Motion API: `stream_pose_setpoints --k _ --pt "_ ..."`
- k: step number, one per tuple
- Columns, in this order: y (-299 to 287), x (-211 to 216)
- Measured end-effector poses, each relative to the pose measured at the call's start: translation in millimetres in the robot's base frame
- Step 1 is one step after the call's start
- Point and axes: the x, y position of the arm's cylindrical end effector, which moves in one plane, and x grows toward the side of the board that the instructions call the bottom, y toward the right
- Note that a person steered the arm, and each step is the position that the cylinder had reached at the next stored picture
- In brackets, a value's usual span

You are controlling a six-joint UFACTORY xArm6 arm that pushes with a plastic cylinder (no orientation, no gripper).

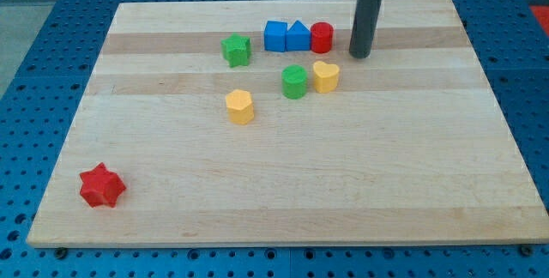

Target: Slide the red circle closer to the red star

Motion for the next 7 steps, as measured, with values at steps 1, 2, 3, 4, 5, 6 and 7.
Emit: stream_pose_setpoints --k 1,2,3,4,5,6,7 --pt "-4.8 -28.1" --pt "-34.2 -47.5" --pt "-47.6 -49.3" --pt "-46.8 -31.8" --pt "-44.7 -17.7" --pt "-45.1 0.7" --pt "-56.4 21.3"
